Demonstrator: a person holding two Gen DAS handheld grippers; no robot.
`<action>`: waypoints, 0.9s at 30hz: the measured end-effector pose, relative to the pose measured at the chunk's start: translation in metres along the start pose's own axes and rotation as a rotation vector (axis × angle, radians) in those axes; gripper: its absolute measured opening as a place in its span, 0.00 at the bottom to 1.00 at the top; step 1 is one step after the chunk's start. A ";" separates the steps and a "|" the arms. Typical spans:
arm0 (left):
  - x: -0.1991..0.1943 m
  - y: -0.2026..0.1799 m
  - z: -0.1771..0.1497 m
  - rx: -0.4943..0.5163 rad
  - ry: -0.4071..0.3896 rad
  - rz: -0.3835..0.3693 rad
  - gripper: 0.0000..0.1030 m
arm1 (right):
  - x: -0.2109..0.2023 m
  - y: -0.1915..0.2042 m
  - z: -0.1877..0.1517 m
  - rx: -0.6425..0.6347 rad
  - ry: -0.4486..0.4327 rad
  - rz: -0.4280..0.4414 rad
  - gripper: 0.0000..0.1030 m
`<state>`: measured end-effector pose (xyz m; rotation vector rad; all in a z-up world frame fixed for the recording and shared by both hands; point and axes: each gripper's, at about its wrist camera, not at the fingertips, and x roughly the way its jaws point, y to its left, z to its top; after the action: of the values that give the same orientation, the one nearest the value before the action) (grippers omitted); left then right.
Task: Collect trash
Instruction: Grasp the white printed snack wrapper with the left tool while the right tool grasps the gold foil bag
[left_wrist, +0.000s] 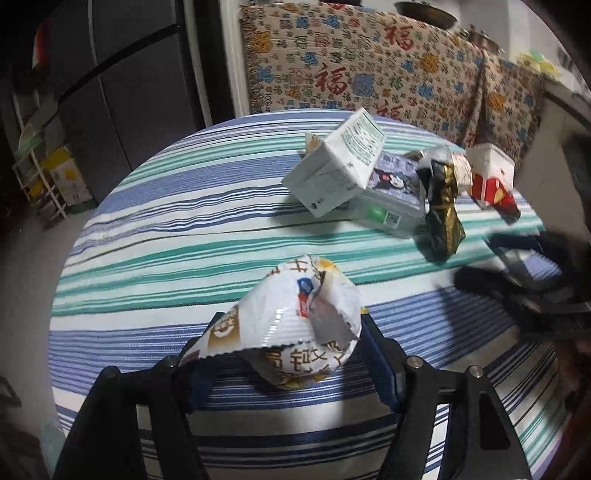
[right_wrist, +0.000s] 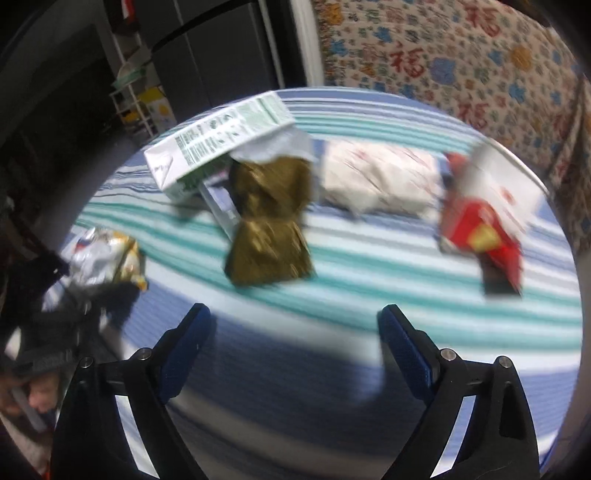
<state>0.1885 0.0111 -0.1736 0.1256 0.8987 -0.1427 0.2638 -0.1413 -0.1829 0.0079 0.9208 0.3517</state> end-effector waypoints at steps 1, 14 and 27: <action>0.000 0.000 -0.001 0.004 -0.001 -0.004 0.69 | 0.007 0.005 0.007 -0.017 -0.005 -0.014 0.91; -0.001 0.003 -0.002 -0.008 -0.001 -0.022 0.70 | -0.006 0.013 -0.010 -0.145 0.023 -0.042 0.43; -0.012 0.015 -0.004 0.016 0.122 -0.157 0.70 | -0.035 -0.022 -0.047 -0.026 0.006 -0.035 0.81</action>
<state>0.1809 0.0275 -0.1660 0.0793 1.0296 -0.2912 0.2138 -0.1797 -0.1878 -0.0336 0.9216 0.3316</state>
